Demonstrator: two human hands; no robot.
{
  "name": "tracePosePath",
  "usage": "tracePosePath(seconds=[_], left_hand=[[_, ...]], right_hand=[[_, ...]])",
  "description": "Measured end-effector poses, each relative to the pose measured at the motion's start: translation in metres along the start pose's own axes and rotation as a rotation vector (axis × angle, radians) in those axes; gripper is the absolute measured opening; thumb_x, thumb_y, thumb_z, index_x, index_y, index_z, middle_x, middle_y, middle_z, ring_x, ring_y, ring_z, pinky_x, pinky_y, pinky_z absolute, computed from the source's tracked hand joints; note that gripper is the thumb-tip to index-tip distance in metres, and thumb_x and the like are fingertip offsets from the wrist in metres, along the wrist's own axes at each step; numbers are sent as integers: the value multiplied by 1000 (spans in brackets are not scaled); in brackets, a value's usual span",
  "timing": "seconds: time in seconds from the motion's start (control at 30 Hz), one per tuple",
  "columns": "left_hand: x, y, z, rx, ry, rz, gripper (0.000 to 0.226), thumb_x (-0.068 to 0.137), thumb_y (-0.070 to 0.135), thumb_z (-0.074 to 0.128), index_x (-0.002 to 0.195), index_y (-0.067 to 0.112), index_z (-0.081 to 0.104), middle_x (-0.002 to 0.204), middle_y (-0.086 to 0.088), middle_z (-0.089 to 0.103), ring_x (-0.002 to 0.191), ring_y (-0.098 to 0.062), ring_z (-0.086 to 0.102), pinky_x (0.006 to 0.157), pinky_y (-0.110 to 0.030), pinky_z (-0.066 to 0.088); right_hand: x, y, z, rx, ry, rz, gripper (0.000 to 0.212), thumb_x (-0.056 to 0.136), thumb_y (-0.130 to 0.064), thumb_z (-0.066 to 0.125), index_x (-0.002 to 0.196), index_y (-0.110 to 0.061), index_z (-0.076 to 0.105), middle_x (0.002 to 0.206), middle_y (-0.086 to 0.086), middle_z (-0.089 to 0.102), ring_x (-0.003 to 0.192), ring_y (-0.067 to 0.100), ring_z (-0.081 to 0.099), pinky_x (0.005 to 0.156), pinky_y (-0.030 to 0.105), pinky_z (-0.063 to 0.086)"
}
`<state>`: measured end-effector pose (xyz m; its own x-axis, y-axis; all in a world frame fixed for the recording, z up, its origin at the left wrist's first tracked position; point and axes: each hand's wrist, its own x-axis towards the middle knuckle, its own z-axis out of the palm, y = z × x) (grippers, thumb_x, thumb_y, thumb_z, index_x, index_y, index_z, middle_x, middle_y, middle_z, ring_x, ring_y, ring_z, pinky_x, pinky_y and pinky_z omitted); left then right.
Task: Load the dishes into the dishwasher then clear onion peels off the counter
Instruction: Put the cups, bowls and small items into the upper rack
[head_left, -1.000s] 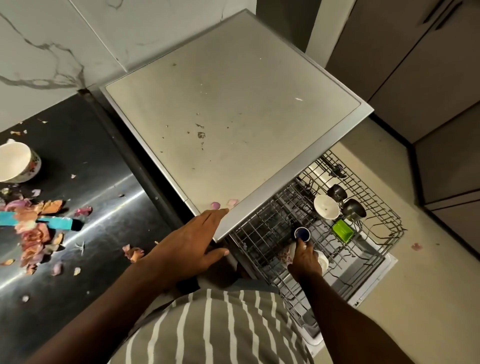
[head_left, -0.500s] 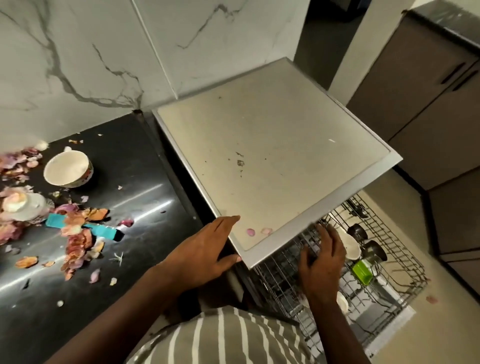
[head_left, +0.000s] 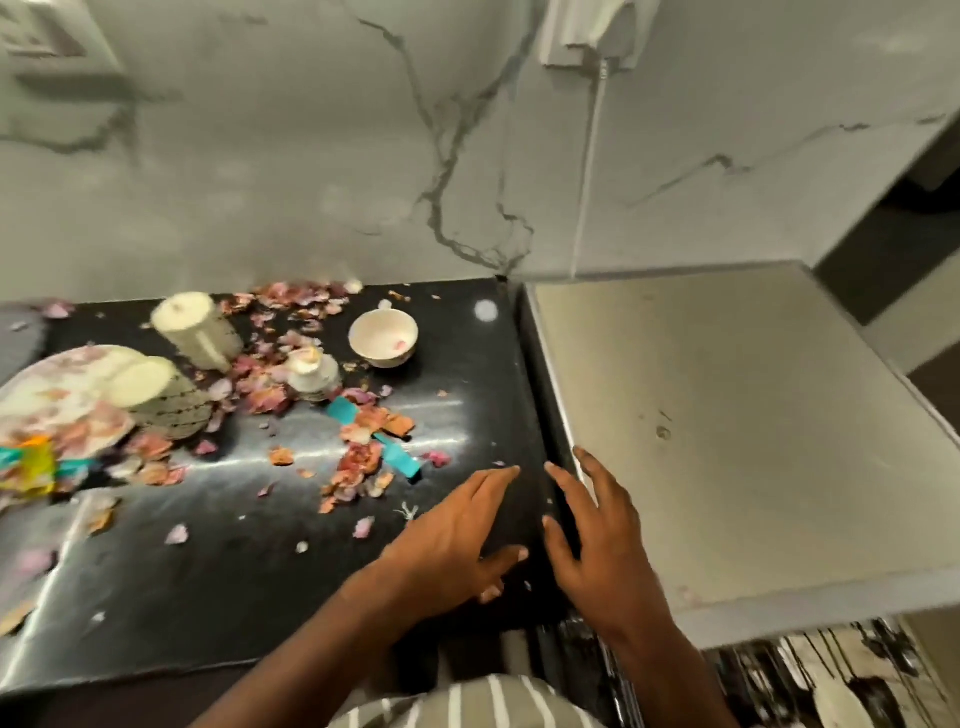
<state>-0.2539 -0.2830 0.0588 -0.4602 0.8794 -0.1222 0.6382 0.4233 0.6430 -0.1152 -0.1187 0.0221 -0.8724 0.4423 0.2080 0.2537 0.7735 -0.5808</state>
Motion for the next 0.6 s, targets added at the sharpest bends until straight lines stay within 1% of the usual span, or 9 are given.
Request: tracePosePath(seconds=[0.07,0.1,0.17,0.2,0.3,0.33,0.43,0.53,0.6], left_hand=[[-14,-16,-10,2,58,-39,84,95,40,71,162,22,23,161,7,34,143,-3,37,112,-1,17],[-20,-25,-14,0,83,-63,84,95,41,70,162,22,23,161,6,34,143,-4,37,114,-3,17],[-30,-39,-20,-3,133,-93,84,96,45,68,162,23,23,163,5,33,145,-7,38,121,-18,27],[-35,-46,-24,-7,162,-110,83,96,46,68,162,23,24,163,5,34,146,-7,38,122,-21,29],[-46,-60,-38,-23,232,-166,80,97,46,67,161,27,23,162,9,33,145,-2,33,114,-2,16],[-48,-64,-42,-29,244,-181,80,98,47,66,161,29,21,162,11,32,145,-2,32,113,-3,16],[-51,-78,-53,-55,271,-207,78,98,47,66,159,36,19,159,12,34,142,-5,40,115,-20,33],[-49,-91,-63,-49,290,-210,77,98,45,66,158,37,20,159,13,35,138,-4,43,113,-22,36],[-46,-100,-69,-52,299,-206,76,98,44,66,158,36,20,163,12,31,141,-7,43,114,-24,35]], right_hand=[[11,-13,11,1,-84,-53,55,100,-38,57,154,-30,47,168,-4,26,149,16,35,120,35,31],[15,-18,16,-2,-119,-72,56,100,-40,56,154,-32,46,169,-6,25,150,15,34,121,34,30],[22,-26,23,-5,-177,-97,58,99,-44,55,155,-35,44,170,-10,22,152,14,31,122,35,30],[27,-32,27,-4,-198,-109,58,99,-44,55,155,-35,43,170,-11,22,152,13,31,122,37,31],[40,-46,35,-15,-242,-127,59,99,-43,61,155,-35,44,169,-10,23,151,13,32,121,37,32],[44,-51,37,-25,-252,-131,59,99,-42,62,155,-35,44,169,-11,23,151,13,31,121,37,30],[55,-65,43,-48,-275,-140,58,99,-44,62,154,-36,44,169,-12,22,153,13,27,123,36,26],[63,-77,48,-48,-302,-115,58,100,-46,61,154,-38,43,169,-14,19,153,11,24,122,35,25],[66,-83,50,-42,-309,-106,58,99,-46,61,154,-39,43,168,-15,19,152,10,24,122,37,28]])
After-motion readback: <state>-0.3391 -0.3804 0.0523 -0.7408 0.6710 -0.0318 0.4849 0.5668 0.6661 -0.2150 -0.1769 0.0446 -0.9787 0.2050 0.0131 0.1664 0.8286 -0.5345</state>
